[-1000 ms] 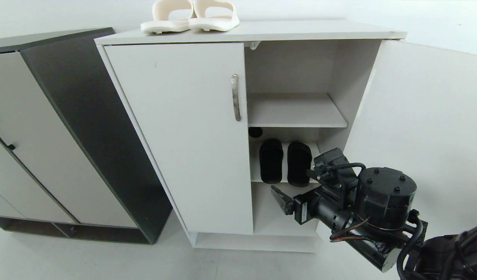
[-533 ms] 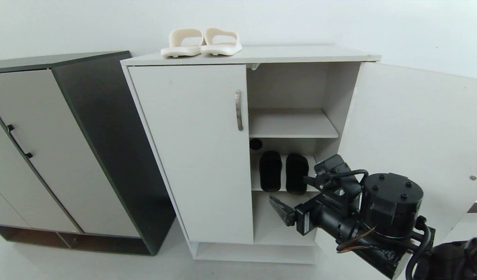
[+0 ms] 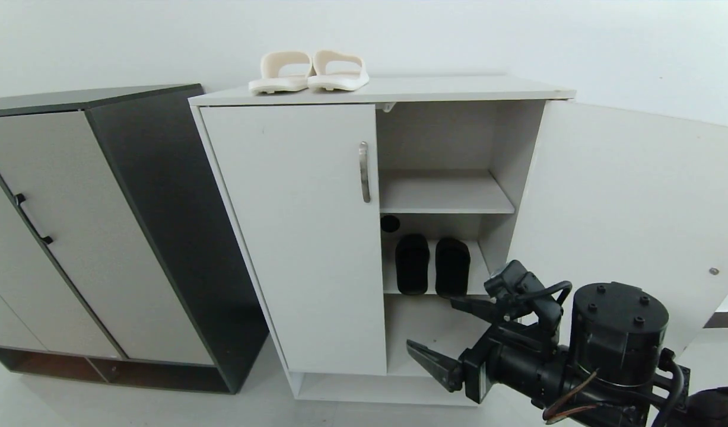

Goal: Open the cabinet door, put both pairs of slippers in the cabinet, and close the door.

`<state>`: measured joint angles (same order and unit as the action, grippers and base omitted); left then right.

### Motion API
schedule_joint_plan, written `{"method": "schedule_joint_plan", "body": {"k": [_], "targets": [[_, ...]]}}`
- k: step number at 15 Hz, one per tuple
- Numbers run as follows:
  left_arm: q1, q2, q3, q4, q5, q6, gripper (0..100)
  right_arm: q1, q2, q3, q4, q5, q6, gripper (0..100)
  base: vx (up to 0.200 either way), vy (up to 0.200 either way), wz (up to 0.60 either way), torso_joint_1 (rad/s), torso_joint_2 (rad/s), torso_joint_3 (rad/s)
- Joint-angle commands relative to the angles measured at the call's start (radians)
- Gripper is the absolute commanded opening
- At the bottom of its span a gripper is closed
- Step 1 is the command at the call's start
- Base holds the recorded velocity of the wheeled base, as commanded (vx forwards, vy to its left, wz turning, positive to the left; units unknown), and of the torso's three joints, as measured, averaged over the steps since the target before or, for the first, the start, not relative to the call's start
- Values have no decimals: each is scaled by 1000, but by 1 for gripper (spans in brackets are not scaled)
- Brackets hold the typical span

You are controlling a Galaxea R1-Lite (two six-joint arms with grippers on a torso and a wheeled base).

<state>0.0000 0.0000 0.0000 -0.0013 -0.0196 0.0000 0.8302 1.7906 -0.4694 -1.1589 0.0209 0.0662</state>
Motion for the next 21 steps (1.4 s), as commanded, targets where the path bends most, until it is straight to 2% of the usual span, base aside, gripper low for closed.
{"method": "schedule_joint_plan", "body": {"k": [1, 7, 8, 9, 10, 11, 14, 21], "targets": [[0, 2, 0, 0, 0, 0, 0, 0, 0, 17, -2, 2, 18, 100, 0, 200, 0, -2, -7, 12], [0, 2, 0, 0, 1, -2, 0, -2, 10, 9, 2, -6, 17, 100, 0, 200, 0, 3, 2, 4], [0, 2, 0, 0, 1, -2, 0, -6, 27, -11, 2, -39, 17, 100, 0, 200, 0, -2, 2, -2], [0, 2, 0, 0, 1, -2, 0, -11, 59, -57, 18, -167, 17, 100, 0, 200, 0, 2, -2, 2], [0, 2, 0, 0, 1, -2, 0, -10, 75, -84, 38, -228, 17, 100, 0, 200, 0, 2, 2, 2], [0, 2, 0, 0, 1, -2, 0, -6, 79, -95, 47, -242, 17, 100, 0, 200, 0, -2, 2, 2], [0, 2, 0, 0, 1, -2, 0, -11, 76, -83, 28, -246, 12, 100, 0, 200, 0, 2, 1, 5], [0, 0, 0, 0, 3, -6, 0, -13, 88, -81, 28, -246, 12, 100, 0, 0, 0, 0, 0, 0]]}}
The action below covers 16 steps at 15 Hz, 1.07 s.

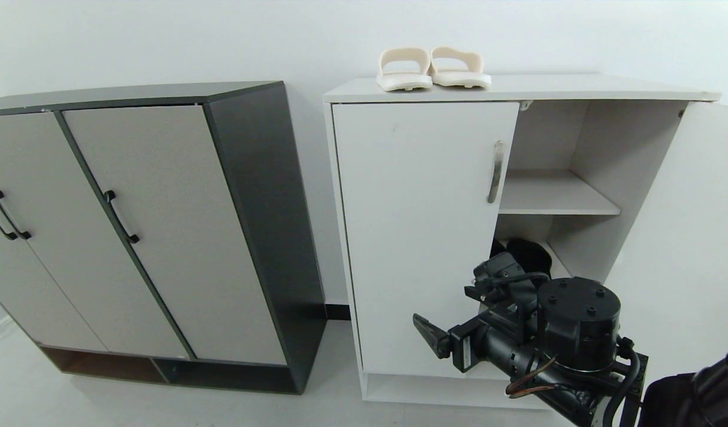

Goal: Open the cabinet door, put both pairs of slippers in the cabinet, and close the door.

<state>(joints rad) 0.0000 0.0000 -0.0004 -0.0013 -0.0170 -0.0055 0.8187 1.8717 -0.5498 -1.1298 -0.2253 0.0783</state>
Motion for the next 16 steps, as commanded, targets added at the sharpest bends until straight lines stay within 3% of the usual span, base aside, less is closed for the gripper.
{"method": "schedule_joint_plan", "body": {"k": [1, 7, 10, 16], "targets": [[0, 2, 0, 0, 0, -1, 0, -3, 7, -2, -1, -2, 0, 100, 0, 0, 0, 0, 0, 0], [0, 2, -1, 0, 0, -1, 0, -15, 34, -7, 1, -35, -18, 100, 0, 0, 0, 3, -26, -26], [0, 2, 0, 0, 0, -2, 0, -15, 43, -35, 1, -85, -20, 100, 0, 0, 0, 23, -199, -307], [0, 0, 0, 0, 0, -2, 0, -10, 32, -41, 1, -94, -20, 100, 0, 0, 0, 93, -503, -345]]}}
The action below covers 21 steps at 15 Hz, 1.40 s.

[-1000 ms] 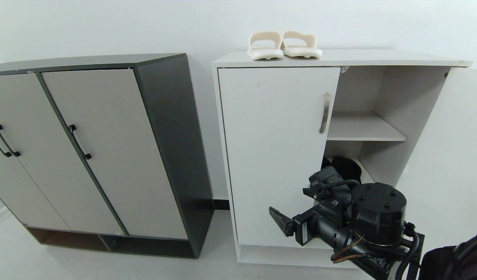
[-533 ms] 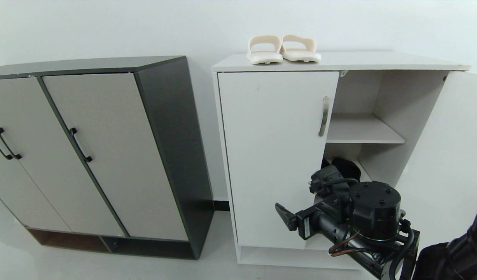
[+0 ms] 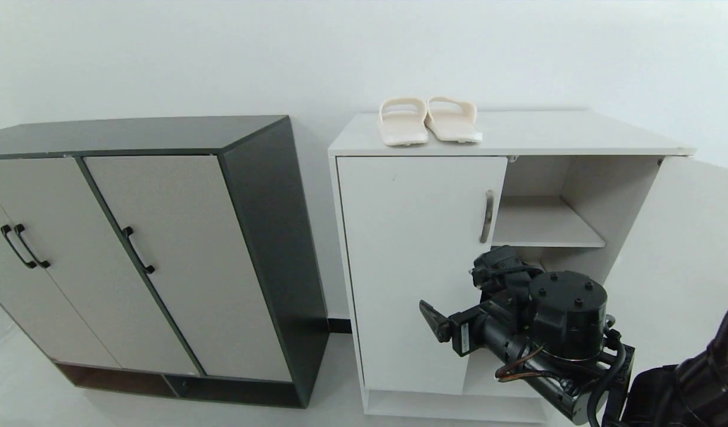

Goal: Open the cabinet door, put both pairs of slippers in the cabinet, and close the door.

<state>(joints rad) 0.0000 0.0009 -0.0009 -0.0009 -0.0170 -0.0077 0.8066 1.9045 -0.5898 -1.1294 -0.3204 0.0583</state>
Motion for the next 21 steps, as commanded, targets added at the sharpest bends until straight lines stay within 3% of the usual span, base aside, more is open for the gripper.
{"method": "schedule_joint_plan", "body": {"k": [1, 5, 11, 21], "targets": [[0, -1, 1, -1, 0, 0, 0, 2, 1, -2, 0, 1, 0, 100, 0, 0, 0, 144, -456, -325], [0, 1, -1, -1, 0, 0, 0, -1, 2, -10, 5, -5, 0, 100, 0, 0, 0, 155, -472, -320], [0, -1, 1, -1, 0, 0, 0, -3, -1, -65, 53, -124, 0, 100, 0, 0, 0, 185, -488, -300], [0, 1, -1, -1, 0, 0, 0, -1, -1, -62, 63, -129, 0, 100, 0, 0, 0, 231, -539, -311]]}}
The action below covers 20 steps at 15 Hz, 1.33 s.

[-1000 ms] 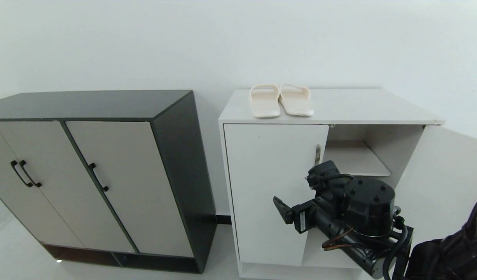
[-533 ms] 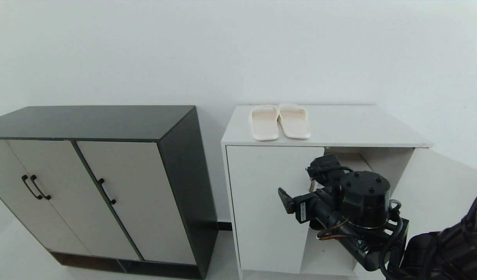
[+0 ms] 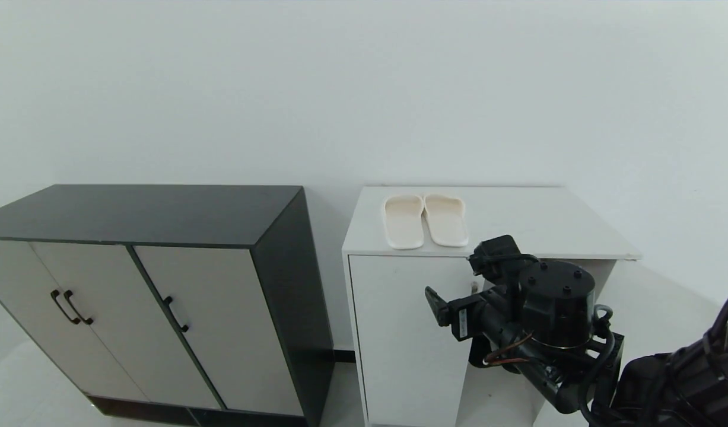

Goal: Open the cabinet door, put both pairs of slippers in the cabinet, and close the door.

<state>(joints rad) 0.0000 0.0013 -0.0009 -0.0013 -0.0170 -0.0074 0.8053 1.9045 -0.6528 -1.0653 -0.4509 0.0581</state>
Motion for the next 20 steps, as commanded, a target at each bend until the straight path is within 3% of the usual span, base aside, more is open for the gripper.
{"method": "schedule_joint_plan", "body": {"k": [1, 5, 8, 9, 11, 16, 20], "targets": [[0, 0, -1, 0, 0, 0, 0, 0, -1, 1, -1, 0, 0, 100, 0, 0, 0, 261, -603, -330], [0, 0, 1, 0, 0, 0, 0, -3, 1, 2, -18, 1, 0, 100, 0, 0, 0, 250, -537, -294], [0, -1, 1, 0, 0, 1, 0, -15, 2, 10, -12, -5, -67, 100, 0, 0, 0, 36, -89, -52], [0, 0, -1, 0, 0, 1, 0, -14, 1, -39, 27, -61, -67, 100, 0, 0, 0, 0, 0, 0], [0, 0, 1, 0, 0, 3, 0, -5, -24, -113, 179, -135, -4, 100, 0, 0, 0, 0, 0, 0], [0, -1, 1, 0, -1, 4, 0, 68, -22, -426, 805, -138, 447, 100, 0, 0, 0, 0, 0, 0], [0, 0, -1, 0, -1, 4, 0, 69, 36, -429, 762, -149, 479, 100, 200, 0, 0, -3, 1, 2]]}}
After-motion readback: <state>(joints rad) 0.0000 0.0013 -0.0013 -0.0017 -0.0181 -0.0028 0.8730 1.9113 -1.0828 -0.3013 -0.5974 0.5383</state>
